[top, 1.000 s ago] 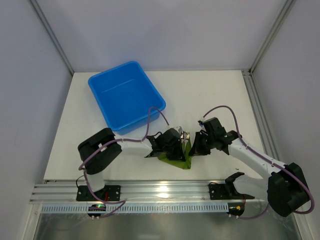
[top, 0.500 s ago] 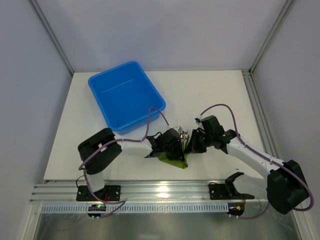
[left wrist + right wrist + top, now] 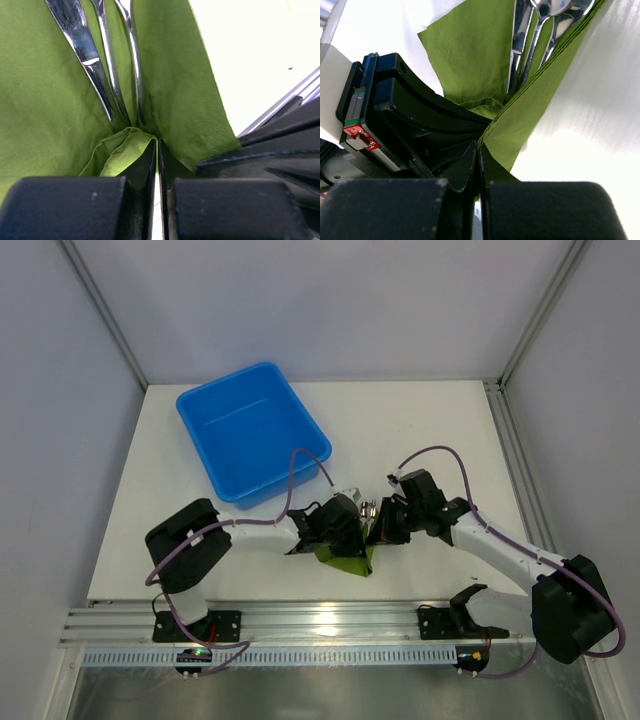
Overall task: Place the utensils on the paper napkin and roll it up
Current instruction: Roll the napkin at the center of the board.
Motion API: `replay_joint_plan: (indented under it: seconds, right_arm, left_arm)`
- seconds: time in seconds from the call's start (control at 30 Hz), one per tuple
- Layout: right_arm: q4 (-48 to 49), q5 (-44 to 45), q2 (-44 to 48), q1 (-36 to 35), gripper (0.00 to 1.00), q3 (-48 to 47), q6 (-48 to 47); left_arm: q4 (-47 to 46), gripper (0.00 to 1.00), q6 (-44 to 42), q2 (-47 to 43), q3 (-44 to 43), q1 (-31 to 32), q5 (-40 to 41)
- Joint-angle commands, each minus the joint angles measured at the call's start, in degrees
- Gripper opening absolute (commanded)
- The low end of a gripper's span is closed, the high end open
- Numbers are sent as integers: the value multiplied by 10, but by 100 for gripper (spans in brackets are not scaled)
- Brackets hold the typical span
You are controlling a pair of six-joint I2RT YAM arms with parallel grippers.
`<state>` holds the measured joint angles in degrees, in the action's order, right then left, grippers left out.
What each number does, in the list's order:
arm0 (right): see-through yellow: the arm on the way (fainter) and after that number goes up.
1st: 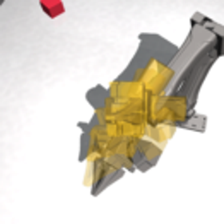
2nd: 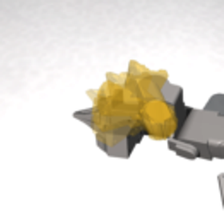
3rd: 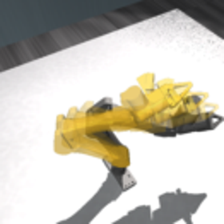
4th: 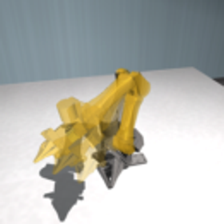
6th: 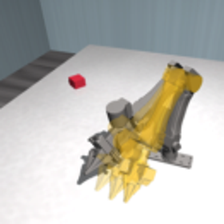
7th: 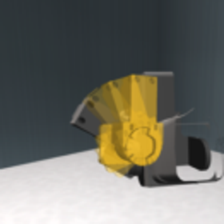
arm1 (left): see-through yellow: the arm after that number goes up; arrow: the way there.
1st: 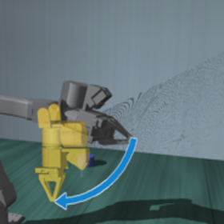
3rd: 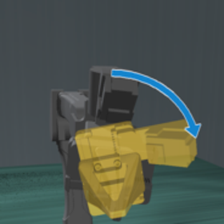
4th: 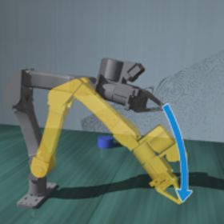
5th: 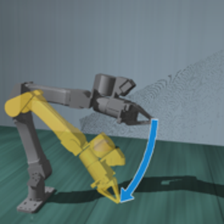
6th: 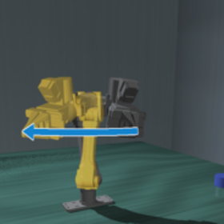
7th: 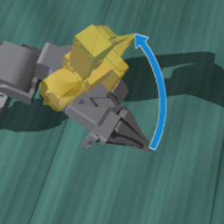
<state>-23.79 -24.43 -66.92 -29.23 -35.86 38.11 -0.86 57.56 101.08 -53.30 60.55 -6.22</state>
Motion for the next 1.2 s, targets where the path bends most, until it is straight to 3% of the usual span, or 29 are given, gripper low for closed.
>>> replay_joint_plan:
  seconds: [0.0,1.17]
  right_arm:
    - [17,-6,0,-7,4,-29,6]
    - [49,3,-81,-42,4,-76,15]
  left_arm:
    - [21,3,-17,-30,0,-3,16]
    - [40,2,-20,-48,32,-1,53]
